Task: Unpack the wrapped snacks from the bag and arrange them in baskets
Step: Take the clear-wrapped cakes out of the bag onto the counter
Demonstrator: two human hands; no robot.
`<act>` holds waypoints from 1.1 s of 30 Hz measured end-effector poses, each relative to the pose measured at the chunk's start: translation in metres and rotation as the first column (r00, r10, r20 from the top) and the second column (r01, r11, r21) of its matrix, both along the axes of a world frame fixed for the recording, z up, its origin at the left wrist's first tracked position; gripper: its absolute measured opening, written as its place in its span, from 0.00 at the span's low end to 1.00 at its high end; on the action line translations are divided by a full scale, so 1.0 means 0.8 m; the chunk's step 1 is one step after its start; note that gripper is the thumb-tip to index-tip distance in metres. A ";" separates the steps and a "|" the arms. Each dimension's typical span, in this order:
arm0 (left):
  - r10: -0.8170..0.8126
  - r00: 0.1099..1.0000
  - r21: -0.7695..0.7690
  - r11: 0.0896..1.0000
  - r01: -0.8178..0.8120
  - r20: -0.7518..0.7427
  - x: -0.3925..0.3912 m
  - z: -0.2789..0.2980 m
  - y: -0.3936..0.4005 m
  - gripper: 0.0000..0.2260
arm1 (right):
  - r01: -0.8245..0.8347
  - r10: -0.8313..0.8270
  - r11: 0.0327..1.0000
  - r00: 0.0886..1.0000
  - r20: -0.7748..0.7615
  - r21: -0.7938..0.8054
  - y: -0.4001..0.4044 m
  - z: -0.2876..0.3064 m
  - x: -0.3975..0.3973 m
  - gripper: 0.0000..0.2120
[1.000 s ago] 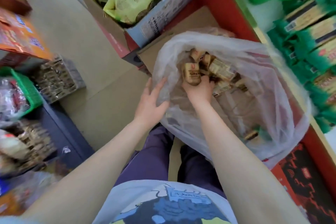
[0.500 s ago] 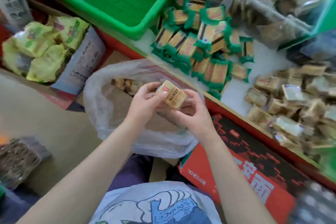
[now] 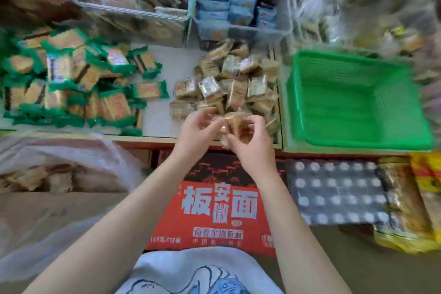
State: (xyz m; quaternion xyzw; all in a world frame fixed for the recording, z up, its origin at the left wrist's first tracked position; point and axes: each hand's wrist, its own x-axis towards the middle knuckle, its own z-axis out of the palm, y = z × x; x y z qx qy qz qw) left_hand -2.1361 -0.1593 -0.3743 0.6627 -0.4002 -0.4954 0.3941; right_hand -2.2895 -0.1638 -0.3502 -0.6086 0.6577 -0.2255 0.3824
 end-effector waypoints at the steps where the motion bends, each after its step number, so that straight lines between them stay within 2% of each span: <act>1: -0.060 0.992 0.000 0.998 0.061 0.107 -0.012 -0.013 -0.008 0.24 | 0.062 -0.062 0.998 0.998 -0.022 0.001 -0.012 -0.003 -0.021 0.19; 3: -0.183 0.931 0.051 0.983 0.176 0.315 -0.029 -0.038 -0.018 0.26 | 0.153 -0.156 0.987 0.984 -0.084 -0.042 -0.038 -0.015 -0.053 0.17; 6: -0.387 0.702 0.165 0.917 0.364 0.598 -0.049 -0.069 -0.021 0.25 | 0.127 -0.138 0.989 0.974 -0.177 -0.074 -0.070 -0.041 -0.075 0.15; 7: -0.419 0.643 0.194 0.899 0.393 0.641 -0.053 -0.077 -0.021 0.26 | 0.079 -0.089 0.995 0.973 -0.211 -0.056 -0.075 -0.051 -0.077 0.14; 10: -0.452 0.575 0.257 0.884 0.390 0.682 -0.059 -0.092 -0.023 0.29 | -0.063 0.057 0.998 0.958 -0.280 -0.012 -0.079 -0.078 -0.074 0.13; 14: -0.450 0.470 0.283 0.879 0.384 0.760 -0.063 -0.105 -0.029 0.33 | -0.096 0.079 0.993 0.967 -0.241 -0.062 -0.071 -0.089 -0.071 0.13; 18: -0.487 0.473 0.329 0.865 0.380 0.734 -0.066 -0.109 -0.037 0.34 | -0.127 0.136 0.990 0.975 -0.177 0.057 -0.062 -0.085 -0.083 0.19; 21: -0.456 0.547 0.267 0.881 0.391 0.702 -0.058 -0.097 -0.034 0.32 | -0.086 0.084 0.996 0.979 -0.185 -0.001 -0.043 -0.072 -0.081 0.21; 24: -0.274 0.702 0.067 0.949 0.308 0.658 -0.026 -0.083 -0.004 0.27 | -0.068 0.063 0.994 0.996 -0.064 -0.083 -0.012 -0.054 -0.050 0.16; 27: -0.038 0.744 -0.042 0.995 0.088 0.668 0.036 -0.092 0.065 0.21 | -0.187 0.186 0.982 0.982 0.027 0.022 0.022 -0.054 0.011 0.11; 30: 0.054 0.672 0.079 0.983 -0.167 0.739 0.128 -0.126 0.161 0.20 | -0.378 0.370 0.906 0.926 0.080 0.189 0.063 -0.071 0.101 0.06; 33: -0.028 0.637 0.342 0.861 -0.377 0.771 0.225 -0.155 0.259 0.21 | -0.589 0.592 0.743 0.800 0.099 0.318 0.107 -0.103 0.204 0.06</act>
